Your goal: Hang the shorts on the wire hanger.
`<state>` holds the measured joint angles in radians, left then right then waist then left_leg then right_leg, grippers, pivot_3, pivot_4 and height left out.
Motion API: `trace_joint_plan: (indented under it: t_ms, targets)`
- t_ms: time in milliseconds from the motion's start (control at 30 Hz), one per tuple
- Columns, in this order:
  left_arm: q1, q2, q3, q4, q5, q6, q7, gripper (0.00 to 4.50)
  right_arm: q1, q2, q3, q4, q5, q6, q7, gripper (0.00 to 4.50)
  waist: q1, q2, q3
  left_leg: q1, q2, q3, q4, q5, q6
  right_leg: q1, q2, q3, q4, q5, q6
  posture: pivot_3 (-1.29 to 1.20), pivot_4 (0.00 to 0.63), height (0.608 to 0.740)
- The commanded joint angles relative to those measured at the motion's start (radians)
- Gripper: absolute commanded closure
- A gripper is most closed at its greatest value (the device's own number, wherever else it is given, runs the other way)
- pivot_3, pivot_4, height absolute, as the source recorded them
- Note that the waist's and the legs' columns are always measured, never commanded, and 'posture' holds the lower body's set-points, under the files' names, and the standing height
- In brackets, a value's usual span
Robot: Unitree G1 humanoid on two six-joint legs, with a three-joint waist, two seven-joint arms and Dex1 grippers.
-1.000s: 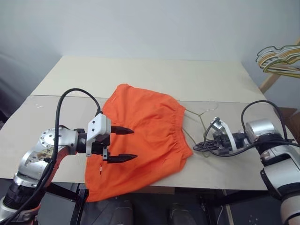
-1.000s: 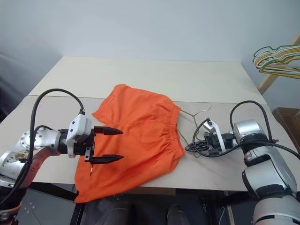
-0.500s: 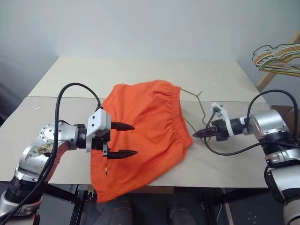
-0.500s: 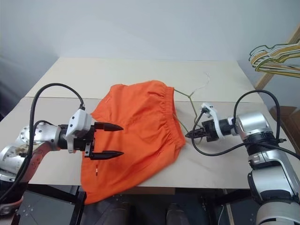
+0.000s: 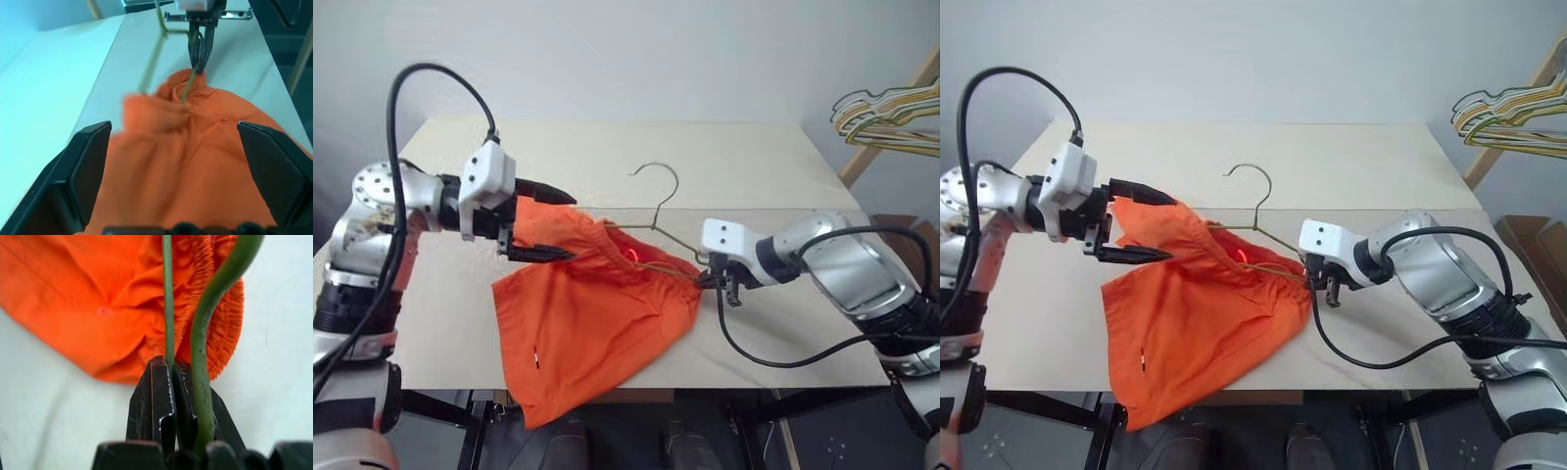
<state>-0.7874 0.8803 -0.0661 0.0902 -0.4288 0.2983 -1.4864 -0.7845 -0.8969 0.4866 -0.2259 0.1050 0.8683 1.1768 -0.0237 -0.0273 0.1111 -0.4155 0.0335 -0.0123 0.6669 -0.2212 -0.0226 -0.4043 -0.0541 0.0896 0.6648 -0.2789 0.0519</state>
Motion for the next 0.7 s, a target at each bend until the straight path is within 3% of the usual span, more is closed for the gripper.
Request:
trace_joint_plan:
  t_ms: [33, 233, 367, 533, 700]
  targets:
    - [-0.073, -0.005, -0.045, 0.091, 0.052, -0.081, -0.093, 0.02, -0.047, -0.015, 0.007, -0.03, -0.033, 0.012, 0.008, 4.5, -0.006, 0.0, -0.002, 0.0, 0.0, 0.0, 0.0, 0.0, 0.0, 0.0, 0.0, 0.0, 0.0, 0.0, 0.0, -0.05, 0.011, 0.74]
    - [-0.118, -0.049, -0.174, 0.217, 0.127, -0.207, -0.128, 0.02, -0.09, -0.029, 0.026, -0.039, -0.051, 0.039, 0.042, 4.5, -0.024, 0.001, -0.009, 0.0, 0.0, 0.0, 0.0, 0.0, 0.0, 0.0, 0.0, 0.0, 0.0, 0.0, 0.0, -0.06, 0.007, 0.74]
    - [-0.178, -0.153, -0.223, 0.385, 0.288, -0.335, -0.034, 0.02, -0.113, -0.047, 0.029, -0.065, -0.046, 0.052, 0.075, 4.5, -0.025, 0.0, -0.01, 0.0, 0.0, -0.001, 0.001, 0.0, 0.0, 0.0, 0.0, 0.0, 0.001, 0.0, 0.0, -0.07, 0.0, 0.74]
    - [-0.215, -0.224, -0.222, 0.485, 0.36, -0.378, 0.028, 0.02, -0.121, -0.052, 0.034, -0.073, -0.051, 0.06, 0.09, 4.5, -0.037, 0.0, -0.011, -0.001, 0.0, -0.001, 0.001, 0.0, 0.0, 0.0, 0.0, 0.0, 0.001, 0.0, 0.0, -0.09, 0.0, 0.74]
    - [-0.212, -0.227, -0.221, 0.506, 0.362, -0.378, -0.03, 0.02, -0.127, -0.051, 0.036, -0.07, -0.051, 0.068, 0.098, 4.5, -0.053, 0.0, -0.011, -0.001, 0.0, -0.001, 0.001, 0.0, 0.0, -0.001, 0.0, 0.0, 0.001, 0.0, 0.0, -0.09, 0.0, 0.74]
